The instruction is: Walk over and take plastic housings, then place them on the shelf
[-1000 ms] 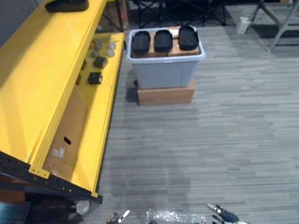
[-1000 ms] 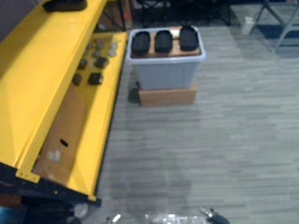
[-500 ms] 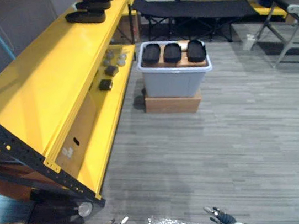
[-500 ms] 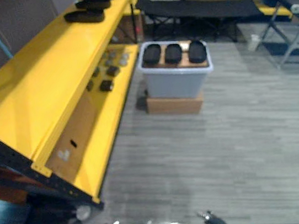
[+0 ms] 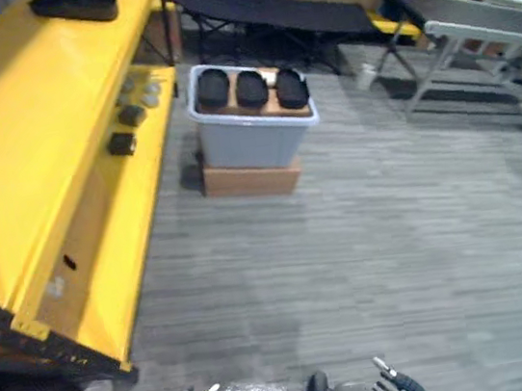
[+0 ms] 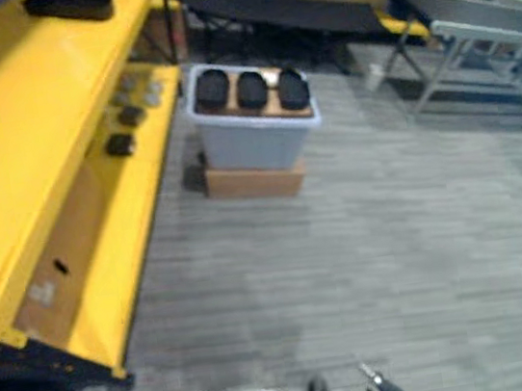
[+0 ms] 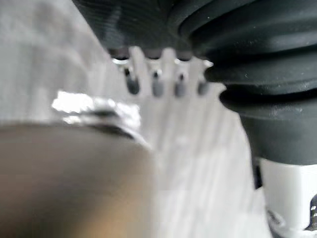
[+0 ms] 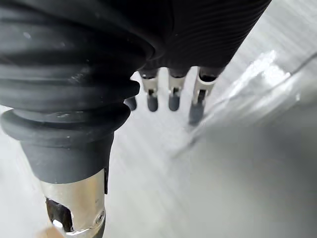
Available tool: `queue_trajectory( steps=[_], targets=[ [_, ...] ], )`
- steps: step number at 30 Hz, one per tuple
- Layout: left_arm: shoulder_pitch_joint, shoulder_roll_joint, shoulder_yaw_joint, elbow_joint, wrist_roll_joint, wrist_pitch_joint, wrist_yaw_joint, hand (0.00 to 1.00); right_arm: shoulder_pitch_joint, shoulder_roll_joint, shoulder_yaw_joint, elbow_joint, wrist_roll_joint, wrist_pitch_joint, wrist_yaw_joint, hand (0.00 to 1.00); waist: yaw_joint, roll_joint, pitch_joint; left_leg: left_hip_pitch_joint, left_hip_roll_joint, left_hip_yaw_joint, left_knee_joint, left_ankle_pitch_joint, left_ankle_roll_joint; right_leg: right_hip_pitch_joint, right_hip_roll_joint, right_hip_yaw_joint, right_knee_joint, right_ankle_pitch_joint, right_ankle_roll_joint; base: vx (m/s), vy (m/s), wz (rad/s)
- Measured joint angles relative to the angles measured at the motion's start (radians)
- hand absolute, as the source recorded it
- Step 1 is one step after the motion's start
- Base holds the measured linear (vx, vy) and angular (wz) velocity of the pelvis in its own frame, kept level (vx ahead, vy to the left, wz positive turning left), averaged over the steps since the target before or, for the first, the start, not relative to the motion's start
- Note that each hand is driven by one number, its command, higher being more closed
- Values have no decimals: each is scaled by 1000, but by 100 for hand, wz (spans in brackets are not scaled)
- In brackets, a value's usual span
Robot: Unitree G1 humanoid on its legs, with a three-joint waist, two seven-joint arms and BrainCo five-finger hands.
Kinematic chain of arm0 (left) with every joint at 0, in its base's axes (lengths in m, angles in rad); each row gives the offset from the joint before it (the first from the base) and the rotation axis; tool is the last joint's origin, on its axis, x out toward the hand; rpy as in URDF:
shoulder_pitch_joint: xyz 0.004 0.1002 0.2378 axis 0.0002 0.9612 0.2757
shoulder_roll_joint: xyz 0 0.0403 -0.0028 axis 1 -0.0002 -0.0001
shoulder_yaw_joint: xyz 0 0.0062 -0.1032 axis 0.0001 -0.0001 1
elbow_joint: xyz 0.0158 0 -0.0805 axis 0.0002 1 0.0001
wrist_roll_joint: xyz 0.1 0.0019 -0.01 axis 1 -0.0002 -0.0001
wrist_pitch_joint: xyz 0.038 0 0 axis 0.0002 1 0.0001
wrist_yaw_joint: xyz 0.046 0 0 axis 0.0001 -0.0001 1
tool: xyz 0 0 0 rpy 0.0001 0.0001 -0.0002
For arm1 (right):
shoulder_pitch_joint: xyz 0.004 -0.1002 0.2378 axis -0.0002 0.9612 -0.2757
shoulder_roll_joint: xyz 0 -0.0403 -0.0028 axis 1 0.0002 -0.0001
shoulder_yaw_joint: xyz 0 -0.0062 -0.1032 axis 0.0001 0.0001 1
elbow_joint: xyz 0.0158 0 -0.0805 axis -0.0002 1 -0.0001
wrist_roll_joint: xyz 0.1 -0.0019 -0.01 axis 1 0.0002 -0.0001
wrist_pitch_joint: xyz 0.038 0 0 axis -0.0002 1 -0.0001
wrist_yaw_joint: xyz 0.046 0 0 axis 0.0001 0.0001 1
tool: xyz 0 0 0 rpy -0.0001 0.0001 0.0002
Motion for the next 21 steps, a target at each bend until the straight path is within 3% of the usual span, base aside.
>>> queue_trajectory(
  steps=[1, 4, 5, 6, 7, 8, 9, 11, 13, 14, 15, 16, 17, 18, 19, 20, 21],
  targets=[
    [2, -7, 0, -7, -5, -2, 1, 0, 21, 11, -15, -1, -1, 6, 4, 0, -2, 2, 0, 13, -7, -2, -1, -9, -9, -4, -4, 2, 14, -3, -5, 313, -76, 21],
    [5, -56, -1, -21, -65, -1, 19, 0, 69, 29, -23, 9, -59, 14, 12, 0, -30, 15, -8, 55, -25, -19, 1, -69, -31, -38, -1, 0, 138, -41, -64, 321, -113, 15],
    [20, -70, 8, -39, -91, 1, 28, 0, 86, 31, -25, 9, -66, 9, 12, 0, -36, 32, -22, 71, -16, -17, 7, -94, -75, -40, 18, -5, 168, -58, -84, 549, -251, 29],
    [29, -90, 29, -46, -126, 5, 40, 0, 88, 8, -15, 7, -70, -6, 7, 0, -51, 58, -34, -7, 38, -12, 215, -114, -108, -14, 46, -16, 155, -60, -96, 406, -192, 26],
    [29, -95, 34, -47, -128, 6, 42, 0, 88, -1, -5, 6, -72, -9, 10, 0, -52, 68, -36, -34, 56, -8, 275, -109, -112, -9, 50, -20, 154, -64, -101, 413, -167, 28],
    [31, -109, 46, -54, -157, 6, 60, 0, 81, -37, 25, 5, -86, -38, 1, 0, -51, 97, -38, -123, 123, 8, 493, -51, -124, 30, 67, -30, 122, -68, -114, 433, -96, 7],
    [30, -115, 56, -54, -166, 8, 72, 0, 61, -68, 36, 8, -106, -69, -21, 0, -48, 113, -27, -170, 154, 16, 597, -56, -118, 86, 70, -32, 95, -70, -118, 433, -96, 3],
    [34, -118, 85, -47, -176, 26, 78, 0, -2, -89, 37, 5, -121, -117, -33, 0, -43, 110, -19, -205, 137, 20, 557, -60, -111, 173, 53, -20, 29, -70, -118, 389, -77, -16],
    [44, -122, 97, -52, -173, 26, 74, 0, -100, -101, 46, -3, -126, -156, -34, 0, -21, 107, -16, -252, 82, -5, 404, -55, -107, 226, 21, 3, -20, -69, -116, 433, -5, -35],
    [50, -125, 119, -54, -157, 26, 69, 0, -162, -115, 61, -18, -125, -174, -35, 0, -9, 108, -15, -291, 54, -16, 277, -20, -105, 250, 5, 16, -50, -69, -111, 374, 110, -36],
    [55, -121, 145, -57, -146, 26, 63, 0, -208, -119, 82, -41, -125, -190, -36, 0, 16, 109, -15, -314, 30, -27, 135, 61, -99, 272, -7, 24, -72, -79, -88, 302, 126, -30],
    [62, -118, 154, -57, -138, 26, 61, 0, -223, -121, 95, -54, -125, -192, -37, 0, 23, 112, -14, -322, 28, -26, 72, 104, -98, 285, -8, 26, -77, -87, -73, 318, 175, -24],
    [89, -110, 155, -55, -99, 25, 57, 0, -243, -126, 122, -81, -121, -193, -40, 0, 37, 116, -13, -329, 34, -25, 2, 191, -85, 310, -8, 31, -72, -124, -34, 281, 180, -21],
    [105, -110, 157, -43, -80, 25, 57, 0, -246, -125, 137, -87, -116, -191, -45, 0, 47, 114, -13, -318, 35, -26, 13, 253, -71, 324, -9, 41, -61, -145, -25, 402, 242, -27],
    [129, -107, 172, -29, -67, 26, 56, 0, -247, -111, 158, -96, -114, -185, -56, 0, 61, 96, -11, -308, 19, -19, 49, 267, -20, 350, -31, 53, -46, -180, -21, 442, 223, -5],
    [136, -79, 181, -27, -63, 24, 55, 0, -251, -101, 176, -96, -114, -179, -57, 0, 62, 43, -8, -323, -5, -21, 90, 218, -12, 356, -53, 52, -43, -194, -40, 441, 201, 11],
    [136, -72, 181, -25, -62, 24, 55, 0, -256, -101, 181, -96, -114, -172, -57, 0, 64, 30, -4, -339, -10, -24, 115, 194, -8, 356, -58, 52, -38, -192, -39, 523, 228, 28]
  ],
)
